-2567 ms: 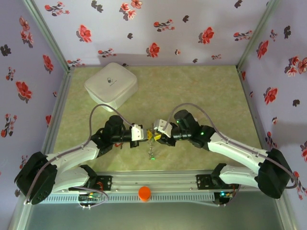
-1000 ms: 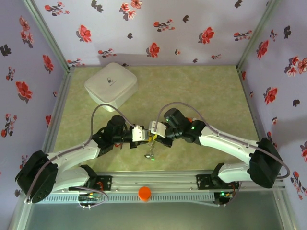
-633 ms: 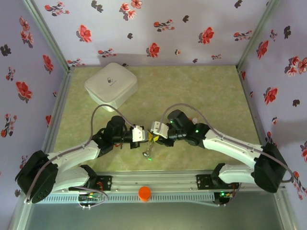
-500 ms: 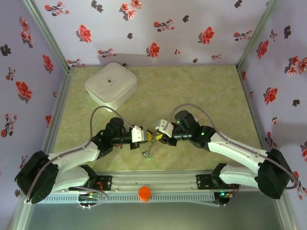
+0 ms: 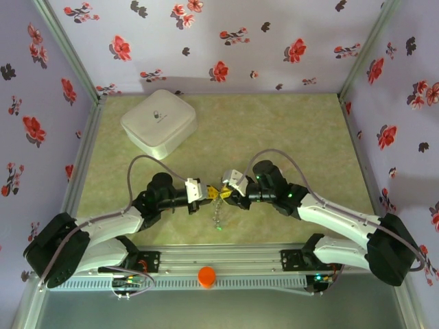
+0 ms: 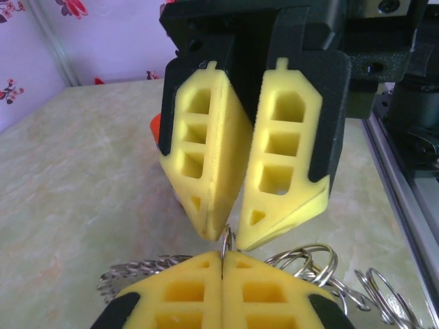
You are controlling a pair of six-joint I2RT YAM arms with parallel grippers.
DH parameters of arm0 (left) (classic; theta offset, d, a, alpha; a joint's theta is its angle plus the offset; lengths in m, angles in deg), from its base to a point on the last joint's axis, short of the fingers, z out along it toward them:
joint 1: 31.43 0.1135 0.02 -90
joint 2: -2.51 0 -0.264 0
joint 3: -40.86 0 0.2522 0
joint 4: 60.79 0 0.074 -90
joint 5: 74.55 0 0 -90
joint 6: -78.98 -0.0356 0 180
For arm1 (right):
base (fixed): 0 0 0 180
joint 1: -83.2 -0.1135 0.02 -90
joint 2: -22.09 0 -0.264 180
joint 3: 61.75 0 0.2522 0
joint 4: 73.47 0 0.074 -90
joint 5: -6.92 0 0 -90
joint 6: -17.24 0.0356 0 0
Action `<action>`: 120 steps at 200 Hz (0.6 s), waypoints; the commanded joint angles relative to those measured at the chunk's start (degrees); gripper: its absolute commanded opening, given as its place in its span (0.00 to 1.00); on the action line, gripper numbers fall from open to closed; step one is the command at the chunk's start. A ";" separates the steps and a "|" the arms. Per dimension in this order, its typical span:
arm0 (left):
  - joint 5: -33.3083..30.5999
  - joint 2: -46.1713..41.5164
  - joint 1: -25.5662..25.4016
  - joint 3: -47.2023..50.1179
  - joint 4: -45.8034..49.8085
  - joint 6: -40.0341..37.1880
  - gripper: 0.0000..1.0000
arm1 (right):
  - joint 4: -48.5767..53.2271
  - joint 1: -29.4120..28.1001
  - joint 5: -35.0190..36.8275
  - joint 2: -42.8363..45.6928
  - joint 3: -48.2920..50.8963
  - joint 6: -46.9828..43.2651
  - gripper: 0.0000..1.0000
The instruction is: Put the keys on the keyring
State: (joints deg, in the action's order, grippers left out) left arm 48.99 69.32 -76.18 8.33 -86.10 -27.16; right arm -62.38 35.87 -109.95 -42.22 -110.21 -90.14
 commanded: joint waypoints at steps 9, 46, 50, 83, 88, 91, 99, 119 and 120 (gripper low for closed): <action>1.27 -0.14 -0.34 -0.06 -4.61 1.20 0.00 | -2.52 0.18 -1.46 -0.71 0.14 1.35 0.12; 1.23 -0.41 -0.29 -0.12 -4.01 0.94 0.00 | -1.32 0.20 -1.92 -0.55 -0.54 1.00 0.01; 1.18 -0.49 -0.30 -0.14 -3.81 0.94 0.00 | -1.01 0.17 -1.89 -0.58 -0.64 0.91 0.00; -0.05 -1.90 -0.32 -2.23 4.41 -1.71 0.26 | 3.74 -0.15 -0.93 -0.95 -3.25 -1.17 0.00; -0.06 -2.23 -0.35 -3.18 7.27 -2.62 0.27 | 4.76 -0.39 -0.29 -1.06 -3.83 -1.63 0.00; -0.05 -2.41 -0.32 -3.70 8.73 -3.27 0.27 | 5.52 -0.56 0.07 -1.00 -4.16 -2.02 0.00; 0.16 -2.78 -0.39 -5.01 13.36 -4.78 0.27 | 7.16 -1.06 0.65 -1.08 -5.02 -2.93 0.00; 0.43 -3.64 -0.43 -6.67 18.97 -7.90 0.26 | 10.00 -2.65 2.92 -1.42 -6.42 -4.79 0.00; 0.41 -3.72 -0.43 -6.70 19.09 -8.05 0.25 | 10.16 -2.75 2.99 -1.42 -6.47 -4.86 0.00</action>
State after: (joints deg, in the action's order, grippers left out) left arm 48.64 67.55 -76.22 4.77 -75.90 -29.98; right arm -56.39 34.91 -109.41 -43.40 -112.98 -91.76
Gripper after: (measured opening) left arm 0.266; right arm 0.050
